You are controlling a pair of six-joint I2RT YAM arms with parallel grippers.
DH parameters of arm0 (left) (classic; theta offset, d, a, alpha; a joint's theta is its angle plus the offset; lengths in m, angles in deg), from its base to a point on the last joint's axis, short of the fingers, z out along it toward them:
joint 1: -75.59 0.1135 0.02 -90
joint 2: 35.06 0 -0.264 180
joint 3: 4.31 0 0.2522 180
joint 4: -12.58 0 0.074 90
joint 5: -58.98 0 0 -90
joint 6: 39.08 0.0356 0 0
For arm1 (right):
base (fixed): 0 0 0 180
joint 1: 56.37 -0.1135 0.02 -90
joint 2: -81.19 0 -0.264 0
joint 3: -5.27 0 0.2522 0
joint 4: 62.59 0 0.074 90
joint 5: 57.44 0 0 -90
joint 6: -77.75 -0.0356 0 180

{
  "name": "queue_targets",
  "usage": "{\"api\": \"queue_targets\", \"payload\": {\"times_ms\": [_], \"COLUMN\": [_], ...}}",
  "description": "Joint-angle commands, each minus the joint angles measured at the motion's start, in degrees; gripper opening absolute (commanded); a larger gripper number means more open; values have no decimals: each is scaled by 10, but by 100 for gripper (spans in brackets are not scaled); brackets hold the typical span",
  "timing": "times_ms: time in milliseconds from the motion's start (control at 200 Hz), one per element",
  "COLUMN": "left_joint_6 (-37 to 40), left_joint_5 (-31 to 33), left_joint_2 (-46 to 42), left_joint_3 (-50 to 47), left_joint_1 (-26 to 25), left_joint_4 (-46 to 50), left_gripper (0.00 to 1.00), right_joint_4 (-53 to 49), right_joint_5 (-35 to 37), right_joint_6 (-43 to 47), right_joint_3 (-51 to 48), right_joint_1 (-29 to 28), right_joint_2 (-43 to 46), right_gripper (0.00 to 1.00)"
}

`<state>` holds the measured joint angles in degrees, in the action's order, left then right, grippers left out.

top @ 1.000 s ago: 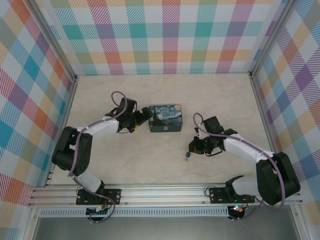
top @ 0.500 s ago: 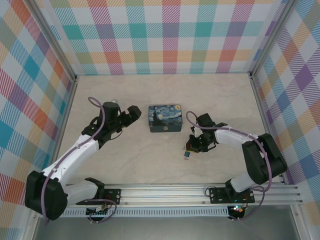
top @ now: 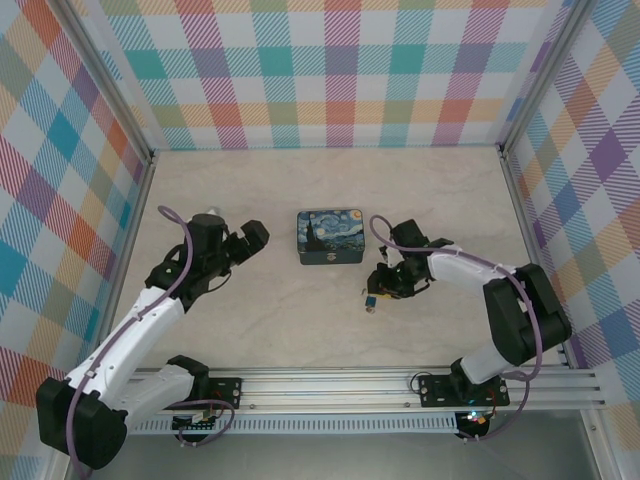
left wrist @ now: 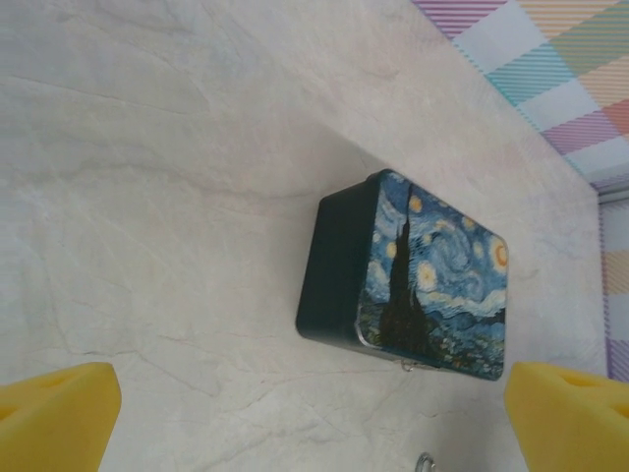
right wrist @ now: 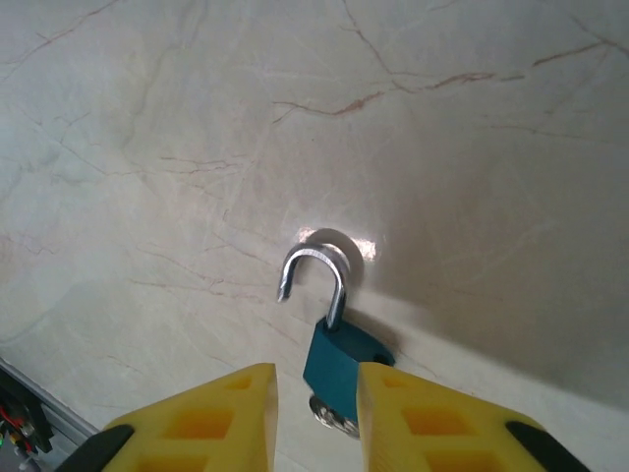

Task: Unlock the padlock with the key

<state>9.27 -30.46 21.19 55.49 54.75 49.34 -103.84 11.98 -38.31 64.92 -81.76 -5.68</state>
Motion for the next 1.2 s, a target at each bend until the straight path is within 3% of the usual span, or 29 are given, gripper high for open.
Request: {"api": "queue_targets", "payload": {"times_ms": [0,145,260,535,680,800,995,1125,1195], "left_joint_6": [33,52,91,259,362,388,377,373,378], "left_joint_5": [24,59,107,269,277,271,216,185,178], "left_joint_2": [-13,-30,-64,-128,-126,-121,-68,-28,-3], "left_joint_3": [33,48,29,-75,-159,-238,-276,-296,-304], "left_joint_1": [8,11,15,34,36,43,96,115,120], "left_joint_4": [48,69,47,-90,-215,-338,-370,-418,-449], "left_gripper": [100,100,100,100,100,100,100,100,100], "right_joint_4": [-37,-36,6,84,125,201,400,561,591], "right_joint_5": [29,78,116,140,174,228,253,224,196], "right_joint_6": [19,43,64,117,146,188,200,207,220], "right_joint_3": [19,14,-15,-62,-90,-145,-258,-304,-294], "right_joint_1": [-2,13,48,188,246,257,268,270,270], "right_joint_2": [51,145,230,310,329,342,320,252,219], "right_gripper": [31,38,52,79,100,100,100,100,100]}}
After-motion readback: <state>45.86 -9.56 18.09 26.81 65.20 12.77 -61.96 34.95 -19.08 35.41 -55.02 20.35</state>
